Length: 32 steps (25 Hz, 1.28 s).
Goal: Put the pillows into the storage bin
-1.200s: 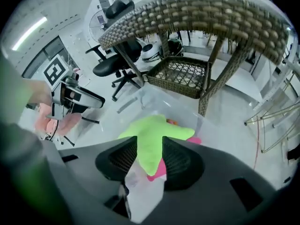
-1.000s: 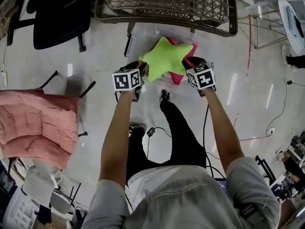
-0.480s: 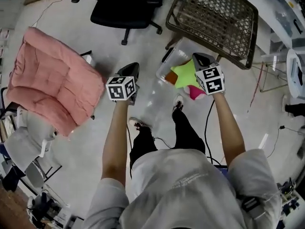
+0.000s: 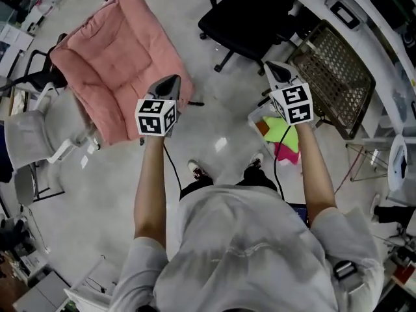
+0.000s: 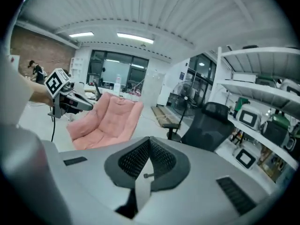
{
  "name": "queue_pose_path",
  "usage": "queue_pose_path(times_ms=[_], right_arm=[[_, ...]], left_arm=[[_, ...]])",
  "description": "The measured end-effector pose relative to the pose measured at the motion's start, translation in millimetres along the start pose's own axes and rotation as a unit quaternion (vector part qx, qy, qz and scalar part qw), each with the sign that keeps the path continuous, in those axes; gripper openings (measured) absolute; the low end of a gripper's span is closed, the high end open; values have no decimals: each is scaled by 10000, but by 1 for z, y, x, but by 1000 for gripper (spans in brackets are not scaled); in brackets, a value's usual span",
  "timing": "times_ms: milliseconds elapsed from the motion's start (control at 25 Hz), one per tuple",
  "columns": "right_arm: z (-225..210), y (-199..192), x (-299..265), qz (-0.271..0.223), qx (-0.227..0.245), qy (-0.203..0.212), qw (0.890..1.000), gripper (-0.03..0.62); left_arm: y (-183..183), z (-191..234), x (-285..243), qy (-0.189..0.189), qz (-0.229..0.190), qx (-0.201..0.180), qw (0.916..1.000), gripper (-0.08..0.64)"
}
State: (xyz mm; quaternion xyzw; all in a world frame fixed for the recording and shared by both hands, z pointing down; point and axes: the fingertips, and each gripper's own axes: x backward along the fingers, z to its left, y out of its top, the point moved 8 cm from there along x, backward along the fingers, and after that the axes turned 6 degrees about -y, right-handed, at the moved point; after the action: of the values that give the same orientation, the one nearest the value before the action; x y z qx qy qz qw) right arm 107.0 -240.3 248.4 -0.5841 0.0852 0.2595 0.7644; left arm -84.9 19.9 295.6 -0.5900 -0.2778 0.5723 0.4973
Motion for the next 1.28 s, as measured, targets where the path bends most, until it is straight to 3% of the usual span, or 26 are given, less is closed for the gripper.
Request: queue_pose_path(times_ms=[280, 520, 840, 1280], right_arm=[[92, 98, -18, -757, 476, 464, 9949, 25], [146, 160, -40, -1410, 868, 1007, 9810, 25], [171, 229, -87, -2026, 1189, 1710, 9569, 25], [156, 286, -123, -2522, 1474, 2245, 9297, 25]], left_arm=[[11, 63, 116, 684, -589, 34, 9959, 15], [31, 92, 193, 1153, -1086, 95, 9873, 15], [59, 116, 242, 2040, -1187, -244, 9714, 15], [111, 123, 242, 2850, -1497, -561, 9451, 15]])
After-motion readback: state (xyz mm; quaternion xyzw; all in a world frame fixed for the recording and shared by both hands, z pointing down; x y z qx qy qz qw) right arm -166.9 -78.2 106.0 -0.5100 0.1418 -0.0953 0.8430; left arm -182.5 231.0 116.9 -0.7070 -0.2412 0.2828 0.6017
